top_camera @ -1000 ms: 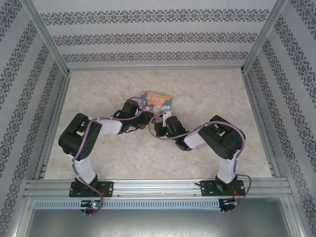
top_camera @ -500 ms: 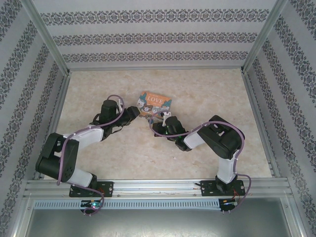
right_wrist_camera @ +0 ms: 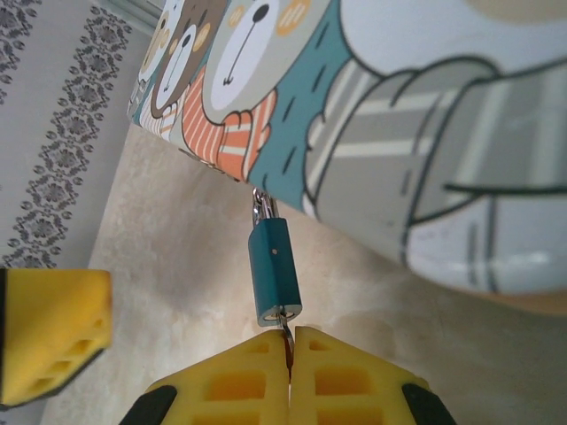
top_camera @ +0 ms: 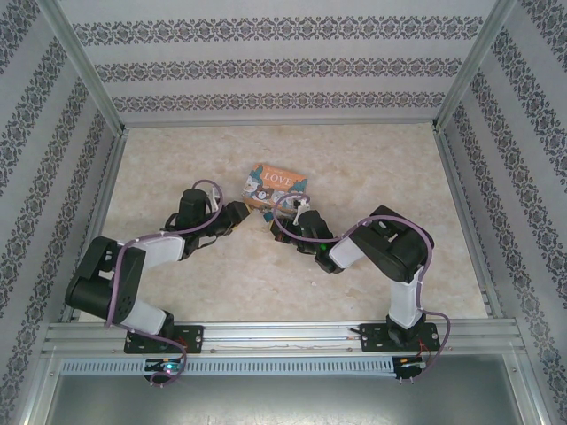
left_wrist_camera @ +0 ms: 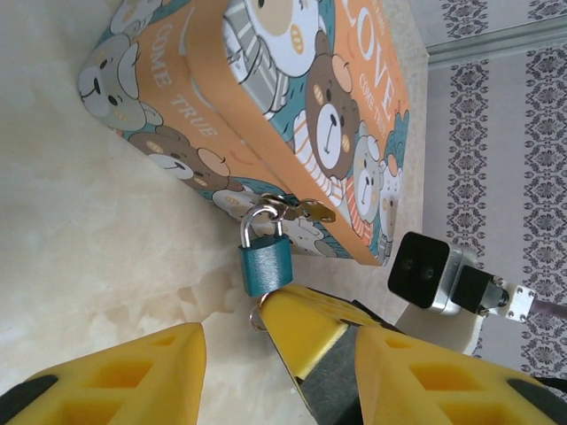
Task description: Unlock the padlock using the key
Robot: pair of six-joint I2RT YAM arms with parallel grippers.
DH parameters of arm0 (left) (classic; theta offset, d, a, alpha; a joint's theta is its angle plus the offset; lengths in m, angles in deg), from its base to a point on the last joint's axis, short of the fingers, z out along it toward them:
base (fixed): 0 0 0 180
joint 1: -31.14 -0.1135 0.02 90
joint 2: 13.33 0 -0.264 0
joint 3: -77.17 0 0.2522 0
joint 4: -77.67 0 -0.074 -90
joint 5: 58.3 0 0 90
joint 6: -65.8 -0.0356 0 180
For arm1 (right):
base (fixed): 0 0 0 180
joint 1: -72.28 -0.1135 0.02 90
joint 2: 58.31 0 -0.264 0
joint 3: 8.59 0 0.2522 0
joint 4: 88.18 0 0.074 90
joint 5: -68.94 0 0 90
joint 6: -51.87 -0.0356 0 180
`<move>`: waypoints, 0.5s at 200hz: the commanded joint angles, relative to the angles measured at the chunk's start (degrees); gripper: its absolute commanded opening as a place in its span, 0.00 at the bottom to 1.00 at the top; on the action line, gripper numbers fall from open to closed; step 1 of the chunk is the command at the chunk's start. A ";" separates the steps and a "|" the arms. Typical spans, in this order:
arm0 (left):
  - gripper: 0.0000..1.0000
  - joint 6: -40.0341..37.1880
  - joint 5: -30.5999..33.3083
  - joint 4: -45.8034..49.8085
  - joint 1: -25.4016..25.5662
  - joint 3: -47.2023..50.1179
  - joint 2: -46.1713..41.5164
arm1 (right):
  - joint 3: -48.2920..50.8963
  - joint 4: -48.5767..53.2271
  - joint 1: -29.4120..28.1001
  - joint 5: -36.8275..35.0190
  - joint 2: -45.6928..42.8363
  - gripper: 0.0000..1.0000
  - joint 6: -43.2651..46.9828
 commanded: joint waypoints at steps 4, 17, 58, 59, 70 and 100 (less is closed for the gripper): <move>0.47 1.55 -2.57 -6.69 -0.37 0.31 2.44 | 0.26 -4.25 -0.98 -0.03 0.60 0.00 -4.41; 0.47 2.05 -2.96 -7.73 -0.12 0.09 3.70 | 0.18 -4.29 -1.05 -0.21 0.77 0.00 -4.89; 0.47 3.73 -4.37 -10.73 0.98 -1.40 7.91 | 0.24 -4.91 -1.14 0.07 1.00 0.00 -6.15; 0.47 3.77 -4.37 -10.83 0.96 -1.41 8.00 | 0.25 -4.91 -1.14 0.06 1.03 0.00 -6.15; 0.47 4.25 -4.54 -11.81 1.32 -1.79 9.06 | 0.33 -4.91 -1.18 -0.08 0.96 0.00 -6.42; 0.47 5.21 -5.13 -13.39 2.08 -3.04 11.20 | 0.69 -4.99 -1.13 -0.04 0.63 0.00 -6.88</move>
